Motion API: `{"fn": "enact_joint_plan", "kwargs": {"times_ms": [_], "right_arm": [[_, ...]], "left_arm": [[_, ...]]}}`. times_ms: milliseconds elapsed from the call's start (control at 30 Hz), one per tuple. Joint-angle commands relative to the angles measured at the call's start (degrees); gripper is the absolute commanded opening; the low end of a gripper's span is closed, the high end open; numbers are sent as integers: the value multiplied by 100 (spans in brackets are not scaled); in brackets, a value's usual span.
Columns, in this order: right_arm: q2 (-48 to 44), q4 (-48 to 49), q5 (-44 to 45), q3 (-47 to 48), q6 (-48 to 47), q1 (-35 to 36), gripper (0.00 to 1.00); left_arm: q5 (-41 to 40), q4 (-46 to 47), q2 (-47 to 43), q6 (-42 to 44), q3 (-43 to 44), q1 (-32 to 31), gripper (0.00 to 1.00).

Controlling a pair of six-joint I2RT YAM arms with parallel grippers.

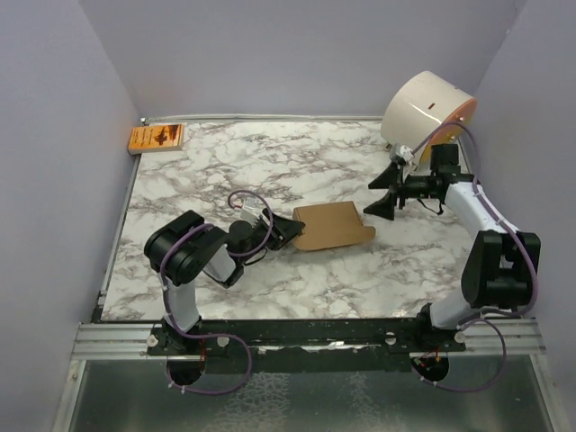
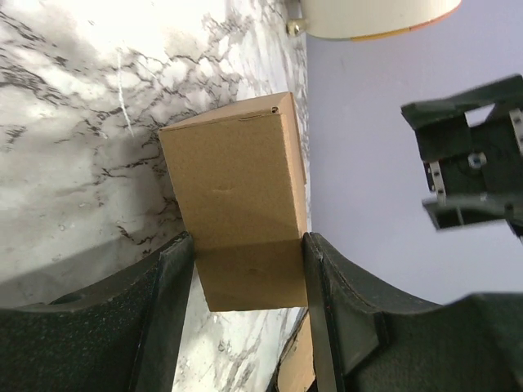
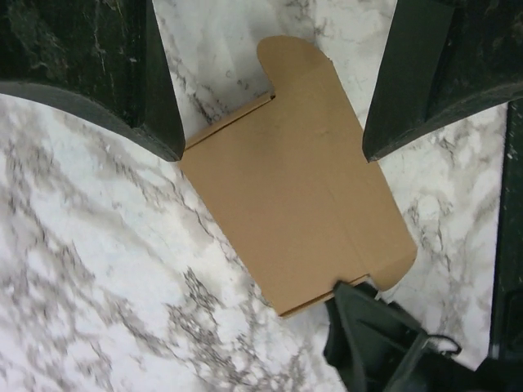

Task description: Fold the paper box

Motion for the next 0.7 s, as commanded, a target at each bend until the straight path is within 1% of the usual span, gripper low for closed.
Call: {"fn": "enact_joint_plan", "kwargs": {"times_ms": [0,33,67,100,200,300,467,667], "right_arm": [[-497,-1198,-836,-258,-2897,310,99],[-679,-1285,-848,-367,-3376,387,100],[-854,-1228,-779,-497,-3641,484,99],[-1039,-1009,-608,-630,-3626,622,99],[-1533,136,261,-1048,-2977,1195,99],[-1813,903,1237,-1376,-2746,1890,99],[-1799,2177,2493,-1922,-2506,2726,99],[-1478,3690,3966,-2511,-2514,3302,99]], "left_arm": [[-233,-296,-297,-332,128,141,41],[-230,-343,-309,-402,139,187,41],[-220,-382,-309,-481,149,238,41],[-184,-417,-310,-576,175,280,41],[-36,-574,-273,-838,256,423,41],[92,-705,-193,-1163,359,530,41],[198,-672,-127,-1666,377,639,41],[235,-750,-199,-1746,395,686,41]]}}
